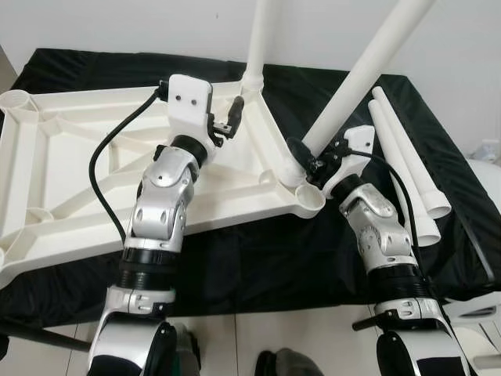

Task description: Building children table

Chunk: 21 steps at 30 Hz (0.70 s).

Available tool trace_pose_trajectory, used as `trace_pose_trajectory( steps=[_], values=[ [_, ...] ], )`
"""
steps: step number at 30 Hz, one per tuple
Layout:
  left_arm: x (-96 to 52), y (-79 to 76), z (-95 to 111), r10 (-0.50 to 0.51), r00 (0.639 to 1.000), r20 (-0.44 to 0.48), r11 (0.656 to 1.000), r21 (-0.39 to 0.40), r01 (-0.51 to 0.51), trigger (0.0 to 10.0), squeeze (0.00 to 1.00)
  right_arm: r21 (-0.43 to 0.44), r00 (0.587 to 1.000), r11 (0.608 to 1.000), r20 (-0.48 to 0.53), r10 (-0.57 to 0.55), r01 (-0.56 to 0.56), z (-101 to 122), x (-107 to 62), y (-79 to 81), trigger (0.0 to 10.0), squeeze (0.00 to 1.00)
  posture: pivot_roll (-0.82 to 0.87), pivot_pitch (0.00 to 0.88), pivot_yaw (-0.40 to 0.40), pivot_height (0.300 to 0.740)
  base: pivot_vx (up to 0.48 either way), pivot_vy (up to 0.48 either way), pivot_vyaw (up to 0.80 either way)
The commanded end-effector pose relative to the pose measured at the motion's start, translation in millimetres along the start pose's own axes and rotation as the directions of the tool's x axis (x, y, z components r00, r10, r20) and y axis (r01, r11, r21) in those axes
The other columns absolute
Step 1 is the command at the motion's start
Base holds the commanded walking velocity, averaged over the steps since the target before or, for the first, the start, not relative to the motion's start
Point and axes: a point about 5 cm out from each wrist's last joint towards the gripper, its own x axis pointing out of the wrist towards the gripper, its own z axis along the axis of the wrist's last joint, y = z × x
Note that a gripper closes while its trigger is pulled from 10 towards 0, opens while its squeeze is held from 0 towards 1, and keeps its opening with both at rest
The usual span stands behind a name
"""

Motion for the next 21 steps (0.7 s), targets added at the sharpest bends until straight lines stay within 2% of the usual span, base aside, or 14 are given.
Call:
trace_pose_trajectory(
  steps=[1, 2, 4, 5, 7, 10, 12, 13, 14, 15, 16, 17, 18, 21],
  values=[
    [-1.8, -15.9, 1.9, -0.171, 0.985, 0.023, 0.985, 0.004, 0.171, 10.0, 0.00, -0.024, 0.999, 0.998, 0.006, 0.052, -0.051, 3.0, -2.9, 1.2, 10.0, 0.00, 0.07, 0.035, -0.098, 0.740, 0.000, 0.000, 0.00],
    [-1.8, -15.9, 1.9, -0.171, 0.985, 0.023, 0.985, 0.004, 0.171, 10.0, 0.00, -0.024, 0.999, 0.998, 0.006, 0.052, -0.051, 3.0, -2.9, 1.2, 10.0, 0.00, 0.07, 0.035, -0.098, 0.740, 0.000, 0.000, 0.00],
    [-2.7, -27.0, 4.7, -0.279, 0.959, 0.043, 0.960, -0.003, 0.279, 10.0, 0.00, -0.020, 0.991, 0.990, -0.012, 0.136, -0.136, 3.3, -5.6, 4.1, 10.0, 0.00, 0.07, 0.032, -0.100, 0.740, 0.000, 0.000, 0.00],
    [-2.7, -27.0, 4.7, -0.279, 0.959, 0.043, 0.960, -0.003, 0.279, 10.0, 0.00, -0.020, 0.991, 0.990, -0.012, 0.136, -0.136, 3.3, -5.6, 4.1, 10.0, 0.00, 0.07, 0.032, -0.100, 0.740, 0.000, 0.000, 0.00],
    [-5.3, -37.7, 11.1, -0.384, 0.920, 0.071, 0.923, -0.003, 0.386, 10.0, 0.00, -0.034, 0.983, 0.983, -0.039, 0.181, -0.182, 3.1, -8.4, 3.3, 10.0, 0.00, 0.07, 0.034, -0.098, 0.740, 0.000, 0.000, 0.00],
    [-6.6, -41.8, 13.3, -0.427, 0.901, 0.075, 0.904, 0.010, 0.427, 10.0, 0.00, -0.048, 0.980, 0.980, -0.060, 0.189, -0.192, 2.3, -9.6, 1.1, 10.0, 0.00, 0.07, 0.037, -0.098, 0.740, 0.000, 0.000, 0.00],
    [-9.5, -48.3, 15.8, -0.519, 0.852, 0.067, 0.855, 0.006, 0.519, 10.0, 0.00, -0.088, 0.970, 0.970, -0.111, 0.216, -0.226, 0.4, -14.2, -4.6, 10.0, 0.00, 0.07, 0.043, -0.093, 0.740, 0.000, 0.000, 0.00],
    [-9.5, -48.3, 15.8, -0.519, 0.852, 0.067, 0.855, 0.006, 0.519, 10.0, 0.00, -0.088, 0.970, 0.970, -0.111, 0.216, -0.226, 0.4, -14.2, -4.6, 10.0, 0.00, 0.07, 0.043, -0.093, 0.740, 0.000, 0.000, 0.00],
    [-10.9, -50.8, 17.3, -0.560, 0.826, 0.064, 0.828, 0.003, 0.561, 10.0, 0.00, -0.101, 0.965, 0.965, -0.127, 0.229, -0.243, 0.6, -16.5, -7.6, 10.0, 0.00, 0.07, 0.050, -0.091, 0.740, 0.000, 0.000, 0.00],
    [-10.9, -50.8, 17.3, -0.560, 0.826, 0.064, 0.828, 0.003, 0.561, 10.0, 0.00, -0.101, 0.965, 0.965, -0.127, 0.229, -0.243, 0.6, -16.5, -7.6, 10.0, 0.00, 0.07, 0.050, -0.091, 0.740, 0.000, 0.000, 0.00],
    [-12.0, -52.7, 18.0, -0.594, 0.803, 0.056, 0.804, -0.002, 0.595, 10.0, 0.00, -0.104, 0.960, 0.961, -0.142, 0.240, -0.255, 1.0, -18.1, -10.4, 10.0, 0.00, 0.07, 0.054, -0.088, 0.740, 0.000, 0.000, 0.00],
    [-12.0, -52.7, 18.0, -0.594, 0.803, 0.056, 0.804, -0.002, 0.595, 10.0, 0.00, -0.104, 0.960, 0.961, -0.142, 0.240, -0.255, 1.0, -18.1, -10.4, 10.0, 0.00, 0.07, 0.054, -0.088, 0.740, 0.000, 0.000, 0.00],
    [-14.2, -54.9, 18.5, -0.631, 0.774, 0.047, 0.775, -0.002, 0.632, 10.0, 0.00, -0.118, 0.958, 0.958, -0.155, 0.243, -0.262, 1.6, -19.4, -14.1, 10.0, 0.00, 0.06, 0.056, -0.086, 0.740, 0.000, 0.000, 0.00],
    [-15.7, -56.3, 18.9, -0.655, 0.755, 0.041, 0.755, 0.000, 0.655, 10.0, 0.00, -0.128, 0.955, 0.955, -0.163, 0.247, -0.268, 2.1, -20.2, -16.6, 10.0, 0.00, 0.06, 0.056, -0.086, 0.740, 0.000, 0.000, 0.00]
  ],
)
